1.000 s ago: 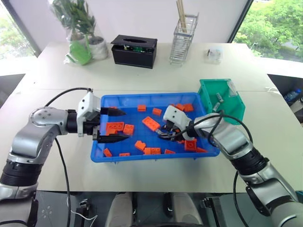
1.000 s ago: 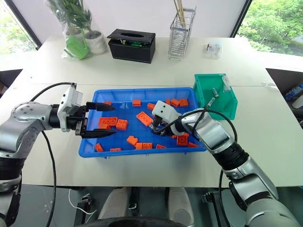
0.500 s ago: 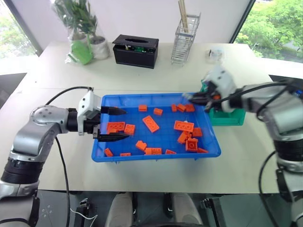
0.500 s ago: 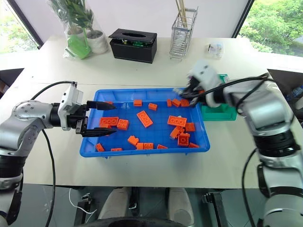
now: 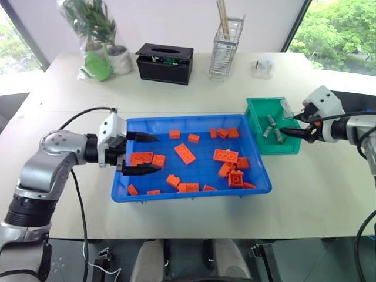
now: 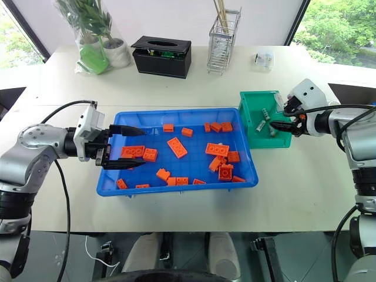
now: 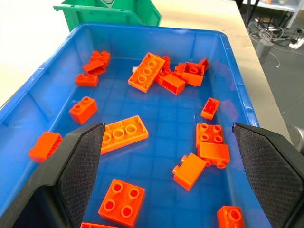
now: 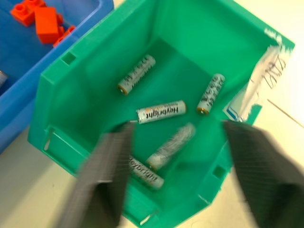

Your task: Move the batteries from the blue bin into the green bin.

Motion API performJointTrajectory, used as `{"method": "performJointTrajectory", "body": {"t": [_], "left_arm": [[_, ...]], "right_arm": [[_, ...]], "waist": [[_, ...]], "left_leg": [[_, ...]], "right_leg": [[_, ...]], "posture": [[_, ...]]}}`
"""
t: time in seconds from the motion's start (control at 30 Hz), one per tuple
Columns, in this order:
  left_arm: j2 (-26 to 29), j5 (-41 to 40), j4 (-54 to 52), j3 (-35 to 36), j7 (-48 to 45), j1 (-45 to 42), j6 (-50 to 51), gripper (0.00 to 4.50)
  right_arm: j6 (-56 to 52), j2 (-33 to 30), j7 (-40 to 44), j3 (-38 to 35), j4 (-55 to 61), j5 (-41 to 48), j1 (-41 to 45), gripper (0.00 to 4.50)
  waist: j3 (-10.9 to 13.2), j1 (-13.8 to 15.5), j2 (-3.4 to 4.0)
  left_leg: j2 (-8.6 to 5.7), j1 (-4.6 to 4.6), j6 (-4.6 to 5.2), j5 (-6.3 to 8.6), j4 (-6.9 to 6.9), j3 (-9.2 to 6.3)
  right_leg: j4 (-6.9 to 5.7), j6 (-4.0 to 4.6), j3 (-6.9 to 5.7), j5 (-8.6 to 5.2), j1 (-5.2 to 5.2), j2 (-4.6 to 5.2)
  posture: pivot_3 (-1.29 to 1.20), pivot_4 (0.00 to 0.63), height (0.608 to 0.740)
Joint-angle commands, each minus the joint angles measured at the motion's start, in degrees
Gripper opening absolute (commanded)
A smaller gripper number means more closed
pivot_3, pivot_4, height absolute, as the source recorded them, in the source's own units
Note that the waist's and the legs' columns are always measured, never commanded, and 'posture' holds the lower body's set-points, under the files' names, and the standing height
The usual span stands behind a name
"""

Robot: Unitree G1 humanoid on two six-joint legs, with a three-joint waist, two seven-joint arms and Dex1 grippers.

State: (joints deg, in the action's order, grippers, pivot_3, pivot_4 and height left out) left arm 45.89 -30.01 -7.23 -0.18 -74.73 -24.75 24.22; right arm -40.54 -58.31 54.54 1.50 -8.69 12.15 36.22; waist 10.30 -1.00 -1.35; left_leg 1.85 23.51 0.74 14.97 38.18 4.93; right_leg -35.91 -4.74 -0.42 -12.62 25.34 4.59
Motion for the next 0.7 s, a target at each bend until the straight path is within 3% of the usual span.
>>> {"method": "performJointTrajectory", "body": {"t": [0.03, 0.3, 0.47, 0.7], "left_arm": [[-0.07, -0.14, -1.01, 0.78, 0.17, -0.52, -0.98, 4.50], [0.07, -0.36, -1.83, 0.94, 0.73, -0.10, -0.54, 4.50], [-0.24, -0.47, -2.13, 0.77, 1.60, -0.50, -0.16, 4.50], [1.32, -0.57, -1.73, 1.95, 1.42, -0.05, -0.10, 4.50]], "right_arm": [[0.19, -0.14, 4.64, 0.36, 5.66, 2.16, 5.14, 3.62], [-2.28, 2.52, 9.95, 9.53, 19.29, 2.59, 5.09, 3.62], [-0.68, 6.85, 7.21, 14.99, 18.53, -1.13, 2.14, 3.62], [-0.05, 10.08, 5.64, 16.78, 15.69, -3.74, 1.56, 3.62]], "waist": [[0.03, -0.11, 0.05], [0.02, 0.39, 0.03], [0.02, 0.33, 0.02], [0.02, 0.27, 0.02]], "left_leg": [[0.00, 0.00, 0.00, 0.00, 0.00, 0.00], [0.03, 0.03, 0.00, 0.00, 0.00, -0.13], [-0.02, 0.08, 0.00, 0.00, 0.09, -0.08], [-0.02, 0.07, -0.01, 0.00, 0.07, -0.08]], "right_leg": [[-0.01, 0.00, 0.01, 0.00, 0.01, 0.00], [-0.07, -0.01, -0.06, 0.00, 0.01, 0.00], [-0.02, 0.01, -0.03, 0.00, -0.02, 0.08], [-0.09, -0.02, -0.04, 0.01, 0.02, 0.02]], "posture": [[0.00, 0.150, 0.736], [0.00, 0.150, 0.736], [0.00, 0.150, 0.736], [0.00, 0.150, 0.736]]}}
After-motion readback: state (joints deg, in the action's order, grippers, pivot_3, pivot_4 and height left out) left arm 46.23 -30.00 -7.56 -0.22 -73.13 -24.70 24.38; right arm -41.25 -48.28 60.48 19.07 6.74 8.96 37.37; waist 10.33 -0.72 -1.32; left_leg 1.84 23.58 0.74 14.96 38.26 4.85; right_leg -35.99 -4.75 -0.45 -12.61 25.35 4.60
